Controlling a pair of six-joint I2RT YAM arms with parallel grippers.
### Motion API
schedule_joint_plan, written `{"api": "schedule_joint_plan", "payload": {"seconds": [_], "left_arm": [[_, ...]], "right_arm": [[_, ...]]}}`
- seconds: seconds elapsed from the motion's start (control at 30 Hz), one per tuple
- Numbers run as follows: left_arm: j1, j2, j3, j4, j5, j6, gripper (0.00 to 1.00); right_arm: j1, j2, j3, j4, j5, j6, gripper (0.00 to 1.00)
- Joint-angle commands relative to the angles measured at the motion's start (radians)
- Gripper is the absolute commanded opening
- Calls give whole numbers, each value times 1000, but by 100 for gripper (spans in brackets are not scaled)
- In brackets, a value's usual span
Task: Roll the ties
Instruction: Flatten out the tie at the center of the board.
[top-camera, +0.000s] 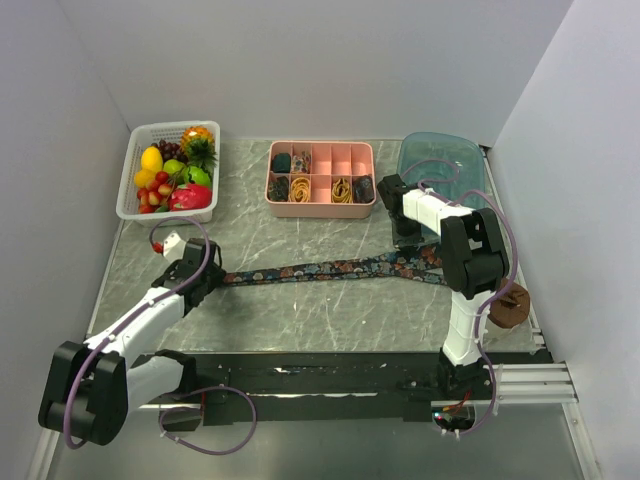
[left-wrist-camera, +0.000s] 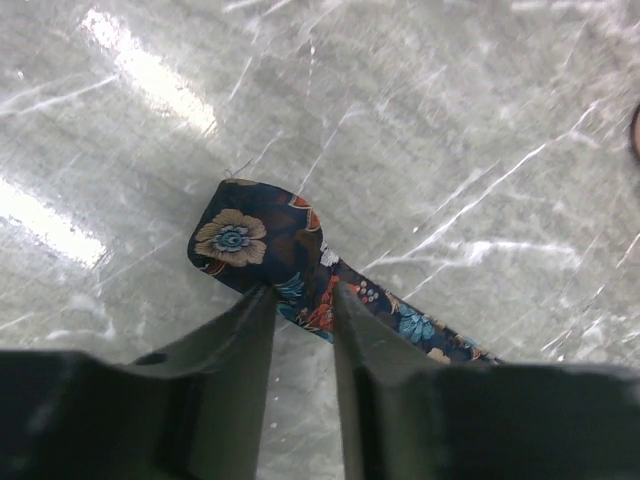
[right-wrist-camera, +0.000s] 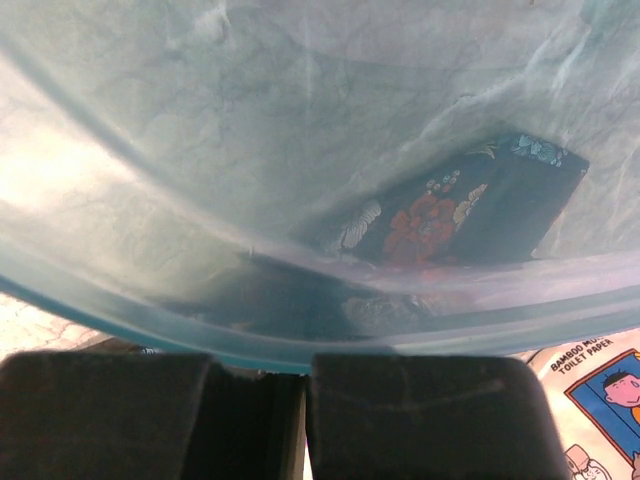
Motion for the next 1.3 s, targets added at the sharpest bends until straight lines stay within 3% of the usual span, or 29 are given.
{"api": "schedule_joint_plan", "payload": {"seconds": [0.0, 0.2, 0.63, 0.83, 1.03, 1.27], "left_arm": [[19, 11, -3, 65, -29, 3, 24], [47, 14, -15, 73, -36, -9, 1], [195, -136, -109, 128, 49, -20, 1], [205, -80, -95, 136, 84, 6, 1], [209, -75, -89, 115, 73, -9, 10], [232, -87, -86, 102, 70, -14, 19]], "right_arm": [[-6, 7, 45, -17, 16, -3, 0], [-8, 10, 49, -21, 14, -6, 0], [-8, 19, 62, -35, 11, -14, 0], [-5, -11, 49, -17, 16, -7, 0], [-11, -151, -12, 58, -36, -6, 0], [-103, -447, -233, 233, -259, 43, 0]]}}
